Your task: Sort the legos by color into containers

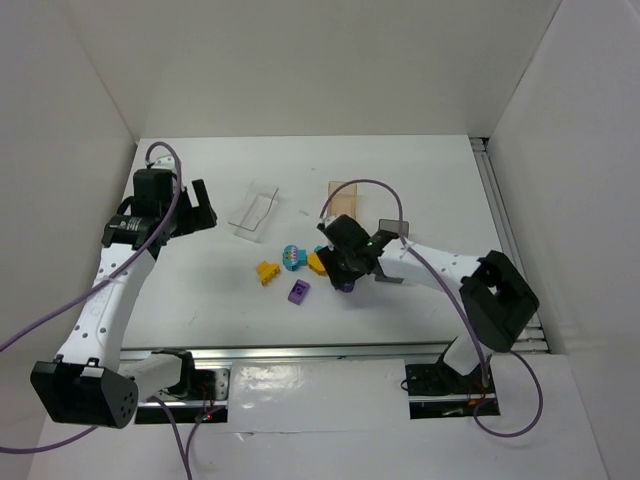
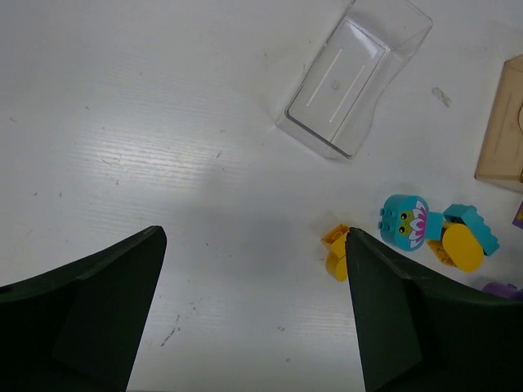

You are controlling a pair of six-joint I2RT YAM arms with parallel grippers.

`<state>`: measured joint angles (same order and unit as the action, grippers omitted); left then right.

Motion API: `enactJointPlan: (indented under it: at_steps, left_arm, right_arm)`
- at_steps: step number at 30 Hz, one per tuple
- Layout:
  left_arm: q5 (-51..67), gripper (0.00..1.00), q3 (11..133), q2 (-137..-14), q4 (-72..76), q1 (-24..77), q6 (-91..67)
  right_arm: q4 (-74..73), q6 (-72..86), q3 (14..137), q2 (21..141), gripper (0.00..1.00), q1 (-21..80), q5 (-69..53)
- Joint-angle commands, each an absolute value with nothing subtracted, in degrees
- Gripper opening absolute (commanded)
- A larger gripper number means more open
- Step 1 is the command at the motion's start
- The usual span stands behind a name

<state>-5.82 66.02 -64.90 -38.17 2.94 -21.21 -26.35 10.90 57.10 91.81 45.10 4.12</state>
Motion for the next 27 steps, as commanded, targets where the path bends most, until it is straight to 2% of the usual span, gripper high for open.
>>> enactJointPlan:
  at_steps: [1, 10, 18, 21, 23, 24, 26, 27]
  left_arm:
    - [-7.03, 0.98, 68.82, -64.86, -38.93, 2.99, -22.58]
    - [-9.40, 1.00, 69.96, -63.28, -41.04, 2.99, -23.82]
    - [-6.60, 1.00, 69.96, -62.23, -41.04, 2.99, -22.76]
    - [-4.32, 1.00, 69.35, -62.23, -41.04, 2.99, -22.24]
    - [-4.31, 1.00, 68.82, -62.23, -41.04, 2.99, -21.71]
    - [-4.31, 1.00, 68.12, -62.23, -41.04, 2.99, -21.71]
    - [-5.71, 1.00, 67.33, -61.18, -39.91, 2.99, -23.37]
    - [-5.71, 1.00, 67.32, -61.17, -39.90, 2.99, -23.38]
  right_arm:
    - [-29.44, 13.00, 63.45, 84.12, 0.42, 45.00, 9.66]
    - [-26.02, 14.33, 75.66, 92.45, 0.42, 35.60, 15.11]
    - [-18.99, 13.72, 86.12, 104.93, 0.43, 29.63, 10.64]
    - [-22.04, 13.71, 92.34, 109.58, 0.78, 29.62, 12.65]
    - [-23.29, 14.23, 93.16, 109.60, 0.84, 30.49, 16.58]
    - [-22.59, 14.24, 90.12, 107.95, 0.84, 31.02, 17.22]
    - [-20.40, 16.95, 86.07, 102.41, 0.78, 31.64, 18.71]
    - [-19.69, 17.92, 83.78, 100.48, 0.69, 31.64, 18.72]
